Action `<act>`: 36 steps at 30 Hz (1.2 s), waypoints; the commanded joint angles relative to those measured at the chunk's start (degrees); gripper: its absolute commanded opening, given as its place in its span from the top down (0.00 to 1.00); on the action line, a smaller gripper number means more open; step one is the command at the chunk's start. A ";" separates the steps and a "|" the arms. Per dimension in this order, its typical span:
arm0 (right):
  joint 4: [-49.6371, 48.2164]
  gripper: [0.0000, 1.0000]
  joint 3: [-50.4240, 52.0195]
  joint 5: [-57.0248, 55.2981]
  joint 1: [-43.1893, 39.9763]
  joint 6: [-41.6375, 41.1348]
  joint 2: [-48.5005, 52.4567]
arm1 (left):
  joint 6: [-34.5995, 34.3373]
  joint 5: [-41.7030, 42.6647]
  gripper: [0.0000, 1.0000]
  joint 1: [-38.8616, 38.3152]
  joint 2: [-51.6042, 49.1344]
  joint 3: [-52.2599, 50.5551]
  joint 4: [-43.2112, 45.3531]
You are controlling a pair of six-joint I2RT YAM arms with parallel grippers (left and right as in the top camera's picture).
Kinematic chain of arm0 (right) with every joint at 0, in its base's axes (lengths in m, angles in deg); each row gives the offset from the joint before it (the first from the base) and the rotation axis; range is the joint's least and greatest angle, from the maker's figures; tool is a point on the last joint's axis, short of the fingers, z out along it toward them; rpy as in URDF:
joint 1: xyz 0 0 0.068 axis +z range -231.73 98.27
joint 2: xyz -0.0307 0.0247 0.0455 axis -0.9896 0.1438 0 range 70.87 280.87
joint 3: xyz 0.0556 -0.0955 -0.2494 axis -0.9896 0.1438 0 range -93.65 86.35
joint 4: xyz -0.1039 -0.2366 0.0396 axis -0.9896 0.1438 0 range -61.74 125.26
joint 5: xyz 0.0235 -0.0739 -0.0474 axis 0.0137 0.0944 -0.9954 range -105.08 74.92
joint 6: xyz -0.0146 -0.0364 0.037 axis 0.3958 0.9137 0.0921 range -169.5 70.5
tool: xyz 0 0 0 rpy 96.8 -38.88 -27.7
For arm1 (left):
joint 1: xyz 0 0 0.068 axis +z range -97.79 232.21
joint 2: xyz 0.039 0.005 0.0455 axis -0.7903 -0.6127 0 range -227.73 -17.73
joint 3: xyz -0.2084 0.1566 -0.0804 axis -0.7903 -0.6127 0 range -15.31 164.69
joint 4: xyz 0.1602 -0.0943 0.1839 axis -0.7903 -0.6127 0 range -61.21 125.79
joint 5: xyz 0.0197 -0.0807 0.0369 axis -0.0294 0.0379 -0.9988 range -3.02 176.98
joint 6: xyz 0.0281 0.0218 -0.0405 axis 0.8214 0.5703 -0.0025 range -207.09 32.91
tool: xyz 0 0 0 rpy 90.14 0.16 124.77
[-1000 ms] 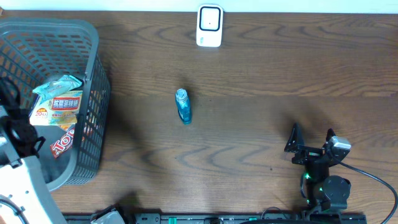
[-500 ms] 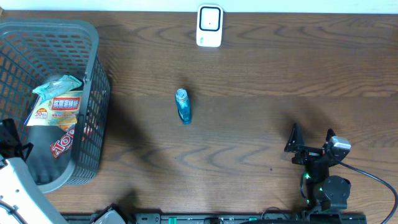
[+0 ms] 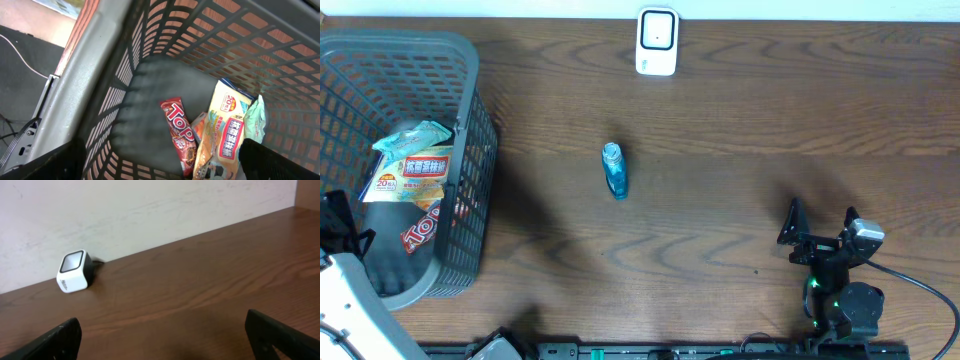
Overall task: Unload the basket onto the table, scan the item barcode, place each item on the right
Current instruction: 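Reach the left gripper into the basket toward the yellow snack bag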
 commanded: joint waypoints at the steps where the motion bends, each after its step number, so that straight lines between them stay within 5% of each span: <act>1: -0.02 0.01 0.24 -0.50 0.90 0.72 -0.31 | 0.66 0.83 0.02 0.50 -0.48 -1.01 -0.28; 15: -0.02 0.01 0.24 -0.50 0.90 0.72 -0.31 | 0.63 5.27 0.02 0.48 -10.86 -1.01 2.80; 22: -0.02 0.01 0.24 -0.50 0.90 0.72 -0.31 | 8.74 13.42 0.02 0.48 -19.82 -1.01 8.22; 36: -0.02 0.01 0.24 -0.50 0.90 0.72 -0.31 | 10.69 20.39 0.02 -5.53 -34.03 -1.01 19.54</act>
